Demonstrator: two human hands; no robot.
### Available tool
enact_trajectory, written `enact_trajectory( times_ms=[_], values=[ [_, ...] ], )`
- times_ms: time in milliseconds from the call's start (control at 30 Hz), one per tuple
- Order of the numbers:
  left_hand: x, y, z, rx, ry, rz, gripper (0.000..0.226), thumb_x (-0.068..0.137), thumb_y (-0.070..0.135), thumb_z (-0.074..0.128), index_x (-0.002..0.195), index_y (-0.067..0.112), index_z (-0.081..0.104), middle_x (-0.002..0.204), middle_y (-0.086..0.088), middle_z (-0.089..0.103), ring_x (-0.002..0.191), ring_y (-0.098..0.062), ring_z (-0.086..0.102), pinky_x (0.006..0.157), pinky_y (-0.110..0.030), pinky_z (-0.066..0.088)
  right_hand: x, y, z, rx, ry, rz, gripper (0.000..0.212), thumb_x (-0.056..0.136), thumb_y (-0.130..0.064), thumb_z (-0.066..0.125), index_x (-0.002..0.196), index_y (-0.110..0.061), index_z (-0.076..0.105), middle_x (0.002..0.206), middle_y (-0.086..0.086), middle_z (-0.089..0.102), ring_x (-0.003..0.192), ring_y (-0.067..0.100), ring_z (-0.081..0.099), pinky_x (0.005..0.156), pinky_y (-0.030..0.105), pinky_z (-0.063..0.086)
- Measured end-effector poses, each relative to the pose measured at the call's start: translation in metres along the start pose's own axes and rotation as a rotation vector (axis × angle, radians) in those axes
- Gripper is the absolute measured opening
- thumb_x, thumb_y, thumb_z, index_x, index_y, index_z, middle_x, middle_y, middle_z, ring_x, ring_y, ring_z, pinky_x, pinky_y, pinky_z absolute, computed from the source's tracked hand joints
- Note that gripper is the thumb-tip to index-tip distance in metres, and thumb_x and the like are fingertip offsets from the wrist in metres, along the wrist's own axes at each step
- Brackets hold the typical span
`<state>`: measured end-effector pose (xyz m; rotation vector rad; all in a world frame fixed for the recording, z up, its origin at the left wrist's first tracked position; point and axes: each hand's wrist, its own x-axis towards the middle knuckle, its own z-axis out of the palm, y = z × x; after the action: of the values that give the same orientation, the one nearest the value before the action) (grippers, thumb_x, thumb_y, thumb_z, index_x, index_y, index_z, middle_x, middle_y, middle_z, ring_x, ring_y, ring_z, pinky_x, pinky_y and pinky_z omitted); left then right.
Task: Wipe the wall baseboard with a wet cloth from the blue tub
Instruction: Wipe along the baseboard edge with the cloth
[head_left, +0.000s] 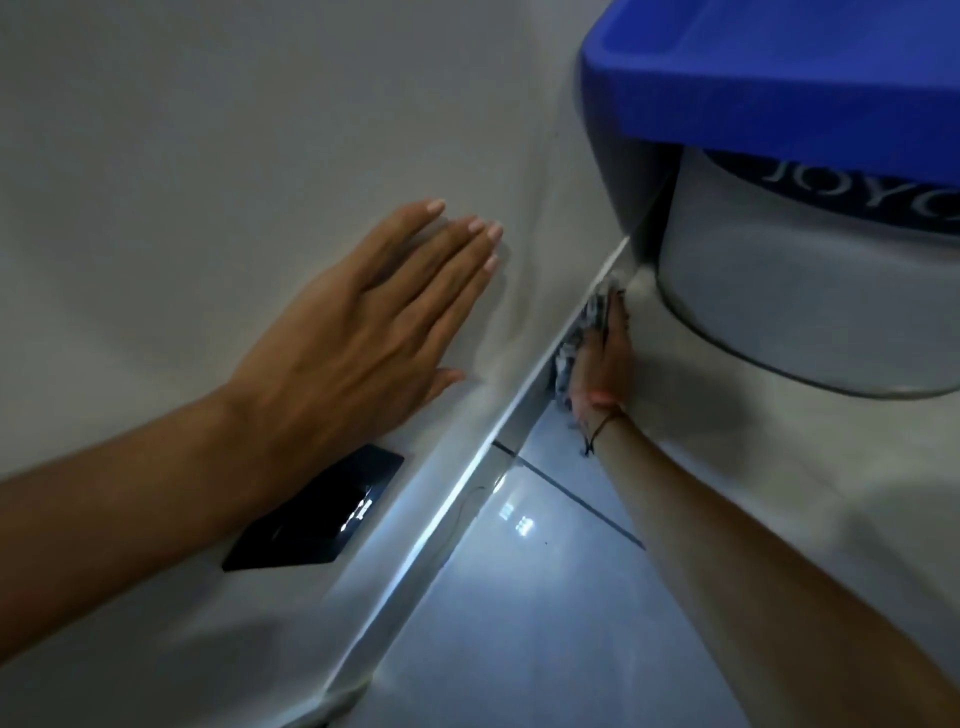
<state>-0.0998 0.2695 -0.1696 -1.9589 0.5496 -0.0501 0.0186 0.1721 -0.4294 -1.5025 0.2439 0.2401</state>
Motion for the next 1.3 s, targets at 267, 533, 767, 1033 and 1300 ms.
enact_trajectory(
  times_ms=[267,533,767,1033,1300],
  values=[
    [-0.004,0.008,0.002,0.012,-0.165,0.067,0.079,0.11,0.039,0.017,0.163,-0.015,0.0,0.171,-0.035,-0.004,0.16,-0.045,0.003,0.122,-0.058,-0.012,-0.166,0.038,0.025,0.08,-0.238,0.153,0.085,0.082,-0.018,0.042,0.16,-0.03,0.01,0.167,-0.015,0.007,0.158,0.011,0.012,0.131,0.04,0.013],
    [-0.003,0.008,0.003,-0.053,-0.258,0.075,0.076,0.109,0.034,0.007,0.161,-0.018,-0.012,0.168,-0.038,-0.017,0.158,-0.049,-0.008,0.12,-0.059,-0.02,0.018,-0.005,-0.009,-0.287,-0.179,0.105,0.057,0.106,-0.022,0.026,0.16,-0.006,0.015,0.168,0.016,0.018,0.157,0.032,0.016,0.129,0.051,0.013],
    [-0.002,0.011,0.005,-0.081,-0.183,0.054,0.074,0.11,0.03,0.016,0.161,-0.019,-0.005,0.168,-0.04,-0.009,0.158,-0.05,0.0,0.123,-0.059,-0.015,-0.083,0.01,0.009,-0.202,-0.182,0.02,0.073,0.096,-0.011,0.044,0.159,-0.002,0.008,0.17,0.005,0.004,0.158,0.022,0.006,0.131,0.041,0.007],
    [0.0,0.01,0.004,-0.081,-0.074,0.049,0.075,0.107,0.03,0.031,0.163,-0.016,0.013,0.17,-0.035,0.009,0.159,-0.046,0.017,0.128,-0.057,-0.001,-0.054,0.008,0.006,-0.168,-0.219,0.05,0.077,0.104,-0.038,0.045,0.159,-0.002,0.005,0.17,0.015,0.001,0.159,0.024,0.002,0.131,0.043,0.004],
    [0.002,0.008,0.0,-0.059,-0.162,0.079,0.073,0.105,0.028,0.016,0.165,-0.013,0.01,0.171,-0.035,0.007,0.159,-0.046,0.012,0.128,-0.057,-0.002,-0.036,-0.015,0.014,-0.11,-0.097,0.092,0.067,0.108,-0.032,0.038,0.159,0.0,0.01,0.17,0.017,0.008,0.159,0.025,0.009,0.13,0.036,0.006]
  ],
)
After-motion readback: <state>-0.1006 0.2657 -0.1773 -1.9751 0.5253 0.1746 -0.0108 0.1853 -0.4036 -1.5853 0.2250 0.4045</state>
